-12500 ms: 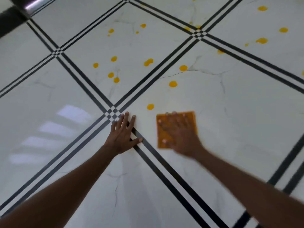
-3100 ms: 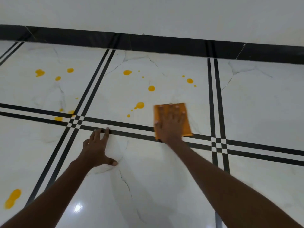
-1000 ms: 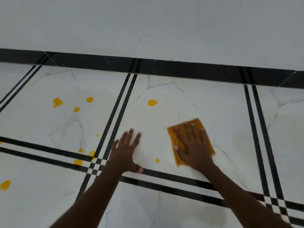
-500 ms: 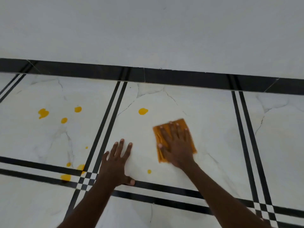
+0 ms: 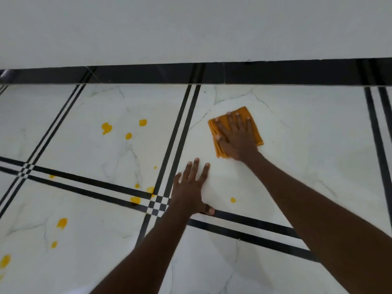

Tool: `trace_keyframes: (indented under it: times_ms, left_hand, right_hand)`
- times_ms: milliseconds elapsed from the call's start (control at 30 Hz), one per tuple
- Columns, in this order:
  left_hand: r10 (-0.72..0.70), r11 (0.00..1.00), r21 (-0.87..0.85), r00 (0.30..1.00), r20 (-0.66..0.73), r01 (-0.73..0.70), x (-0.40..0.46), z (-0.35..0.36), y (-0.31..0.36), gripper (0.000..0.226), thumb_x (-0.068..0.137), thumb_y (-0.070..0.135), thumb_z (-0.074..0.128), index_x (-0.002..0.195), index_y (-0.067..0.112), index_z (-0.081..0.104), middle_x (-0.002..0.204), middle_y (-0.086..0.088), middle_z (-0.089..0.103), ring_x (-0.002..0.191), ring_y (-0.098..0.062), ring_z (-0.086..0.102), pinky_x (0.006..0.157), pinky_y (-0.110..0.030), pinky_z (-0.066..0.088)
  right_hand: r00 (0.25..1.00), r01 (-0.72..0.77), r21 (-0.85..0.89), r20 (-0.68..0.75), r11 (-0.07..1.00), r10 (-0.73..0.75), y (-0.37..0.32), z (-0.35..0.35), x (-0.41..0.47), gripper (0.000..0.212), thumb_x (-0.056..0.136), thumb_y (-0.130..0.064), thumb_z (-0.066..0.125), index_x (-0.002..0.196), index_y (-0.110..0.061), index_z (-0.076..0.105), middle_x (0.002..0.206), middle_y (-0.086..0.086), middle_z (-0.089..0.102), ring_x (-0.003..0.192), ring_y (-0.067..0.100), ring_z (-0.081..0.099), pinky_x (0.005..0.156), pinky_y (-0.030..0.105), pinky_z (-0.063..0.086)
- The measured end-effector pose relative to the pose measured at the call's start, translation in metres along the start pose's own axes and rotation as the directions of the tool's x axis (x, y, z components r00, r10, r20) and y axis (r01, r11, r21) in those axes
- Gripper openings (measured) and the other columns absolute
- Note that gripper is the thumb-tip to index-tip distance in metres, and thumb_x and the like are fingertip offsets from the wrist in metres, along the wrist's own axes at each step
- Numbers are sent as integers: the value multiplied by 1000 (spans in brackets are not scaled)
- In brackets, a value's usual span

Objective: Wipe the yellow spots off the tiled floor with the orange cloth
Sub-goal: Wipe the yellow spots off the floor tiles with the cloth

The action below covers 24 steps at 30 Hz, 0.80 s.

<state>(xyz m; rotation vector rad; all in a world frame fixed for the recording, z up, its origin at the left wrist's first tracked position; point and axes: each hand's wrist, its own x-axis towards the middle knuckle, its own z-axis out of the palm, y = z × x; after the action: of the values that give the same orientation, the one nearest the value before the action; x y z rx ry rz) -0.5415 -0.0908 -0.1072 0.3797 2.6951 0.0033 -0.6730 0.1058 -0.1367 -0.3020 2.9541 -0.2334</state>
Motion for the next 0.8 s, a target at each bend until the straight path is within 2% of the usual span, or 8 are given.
trace_keyframes:
  times_ms: [67,167,300,367,467,567,667,800]
  left_hand:
    - [2,1000,4,1000,1,-2,0,-1,1,139,61,72,74,155,34,-21,163,-3,-28,152,-25,-19,123,-52,7]
    - [-4,1000,-3,1000,-14,4,0,2,0,139,60,71,75,156,33,-18,164,-2,-27,153,-25,-17,122,-52,8]
    - [1,1000,-6,1000,-16,-2,3,3,1,140,61,69,78,156,32,-18,163,-5,-28,152,-26,-19,121,-53,5]
    - [2,1000,-2,1000,-1,-2,3,5,1,141,61,69,78,155,32,-20,163,-4,-30,151,-26,-21,122,-53,4]
    - [7,1000,9,1000,0,-7,6,7,-2,138,63,68,77,155,32,-19,163,-5,-28,152,-27,-21,122,-56,7]
    - [12,1000,8,1000,12,-13,6,7,-3,138,62,70,76,155,33,-20,162,-5,-30,151,-26,-22,122,-55,5]
    - [4,1000,-5,1000,-5,-4,6,7,-3,141,59,74,75,155,33,-20,162,-4,-30,152,-25,-21,122,-53,5]
    - [5,1000,1,1000,3,-5,5,6,-1,141,60,73,75,155,33,-21,162,-4,-32,151,-25,-22,122,-53,4]
  right_hand:
    - [994,72,15,-87,997,-70,40,6,-32,63,100,-55,20,160,-37,29,168,13,30,156,40,24,125,60,15]
    - [996,-53,-75,-77,996,47,120,5,-65,62,105,-51,19,161,-29,32,165,19,34,151,46,31,120,63,23]
    - [952,-294,80,-64,952,299,98,-25,-9,71,100,-54,17,164,-25,19,171,21,14,156,49,11,123,69,5]
    - [970,-227,127,-56,966,235,40,-20,19,70,101,-54,13,165,-27,11,173,16,3,159,43,1,126,65,-2]
    - [1000,10,32,3,999,-10,-26,0,21,71,98,-56,2,165,-33,4,174,11,2,160,39,0,127,62,-3]
    - [989,143,1,-21,990,-143,15,13,-21,65,100,-51,16,163,-33,20,170,15,26,156,43,20,125,64,14]
    - [994,-20,-43,-109,999,15,95,16,-99,63,101,-47,26,162,-29,29,167,17,32,152,46,30,120,64,24]
    - [970,-229,-8,-84,973,228,116,6,-111,68,101,-51,20,164,-23,24,168,23,24,152,50,24,121,67,16]
